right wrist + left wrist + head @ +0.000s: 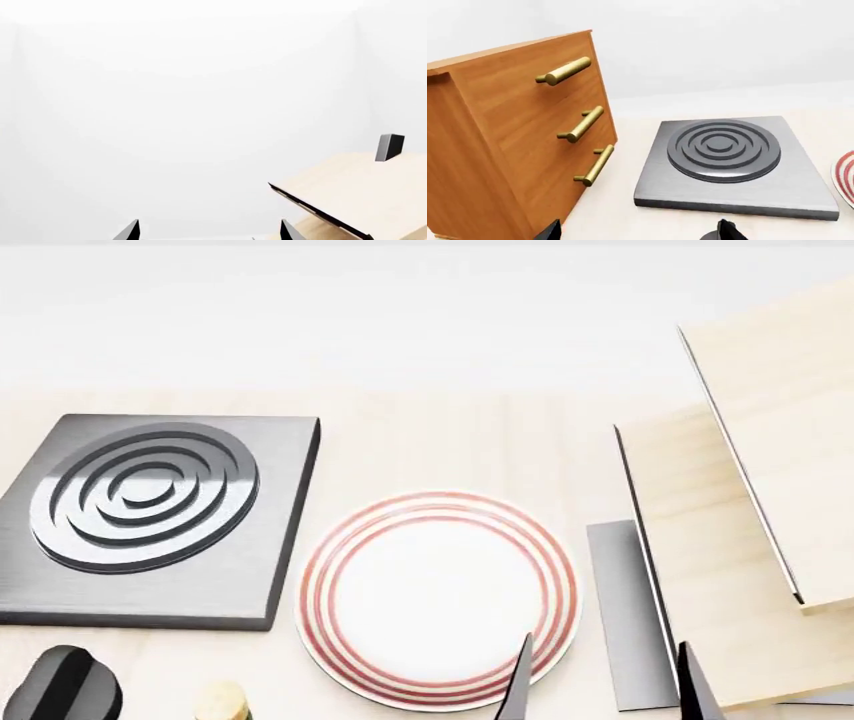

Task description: Pick up the akita bowl and put it on the plate.

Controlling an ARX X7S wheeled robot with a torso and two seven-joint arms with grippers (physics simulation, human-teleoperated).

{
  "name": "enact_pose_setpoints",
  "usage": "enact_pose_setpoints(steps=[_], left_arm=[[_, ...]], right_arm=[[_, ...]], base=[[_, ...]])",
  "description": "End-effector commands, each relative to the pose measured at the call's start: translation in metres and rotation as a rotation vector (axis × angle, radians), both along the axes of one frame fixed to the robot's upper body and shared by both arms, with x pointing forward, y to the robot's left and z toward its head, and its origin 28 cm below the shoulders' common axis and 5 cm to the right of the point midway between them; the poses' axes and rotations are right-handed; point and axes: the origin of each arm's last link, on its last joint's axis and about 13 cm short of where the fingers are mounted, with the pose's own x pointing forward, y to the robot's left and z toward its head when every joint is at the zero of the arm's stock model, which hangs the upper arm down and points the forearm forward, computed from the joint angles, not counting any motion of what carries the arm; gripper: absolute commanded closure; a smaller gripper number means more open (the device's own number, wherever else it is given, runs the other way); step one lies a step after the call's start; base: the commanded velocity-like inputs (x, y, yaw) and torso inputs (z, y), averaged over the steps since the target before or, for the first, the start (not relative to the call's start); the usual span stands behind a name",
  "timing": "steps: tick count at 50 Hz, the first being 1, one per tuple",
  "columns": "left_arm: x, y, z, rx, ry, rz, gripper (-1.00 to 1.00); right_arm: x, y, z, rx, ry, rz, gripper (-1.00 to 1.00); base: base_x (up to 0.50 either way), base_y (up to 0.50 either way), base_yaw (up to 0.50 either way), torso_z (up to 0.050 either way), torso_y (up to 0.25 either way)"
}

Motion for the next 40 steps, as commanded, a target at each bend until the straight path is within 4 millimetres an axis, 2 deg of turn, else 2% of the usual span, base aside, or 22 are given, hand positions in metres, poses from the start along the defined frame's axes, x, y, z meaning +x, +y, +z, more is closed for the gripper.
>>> enact_pose_setpoints(steps=[1, 8, 21, 38, 40], left_arm=[[-0.009, -0.002, 0.010, -0.066, 0.139, -0.040, -1.00], [-0.012, 0.000, 0.017, -0.095, 0.192, -0.039, -1.00], [-0.013, 0.003, 0.016, -0.121, 0.339, -0.020, -1.00], [-0.020, 0.004, 0.020, -0.161, 0.360, -0.045, -1.00], [-0.021, 0.004, 0.021, -0.110, 0.341, -0.040, -1.00]], right_arm=[[0.002, 0.000, -0.002, 0.000, 0.007, -0.002, -1.00], [0.003, 0.000, -0.003, -0.001, 0.012, -0.004, -1.00], [0.006, 0.000, -0.005, -0.002, 0.023, -0.006, -1.00], [0.007, 0.000, -0.006, -0.003, 0.031, -0.009, -1.00], [0.007, 0.000, -0.006, -0.002, 0.031, -0.008, -1.00]], base=[[0.00, 0.00, 0.00, 0.000, 0.000], [0.00, 0.00, 0.00, 0.000, 0.000], [0.00, 0.00, 0.00, 0.000, 0.000], [0.00, 0.00, 0.00, 0.000, 0.000], [0.00, 0.00, 0.00, 0.000, 0.000]])
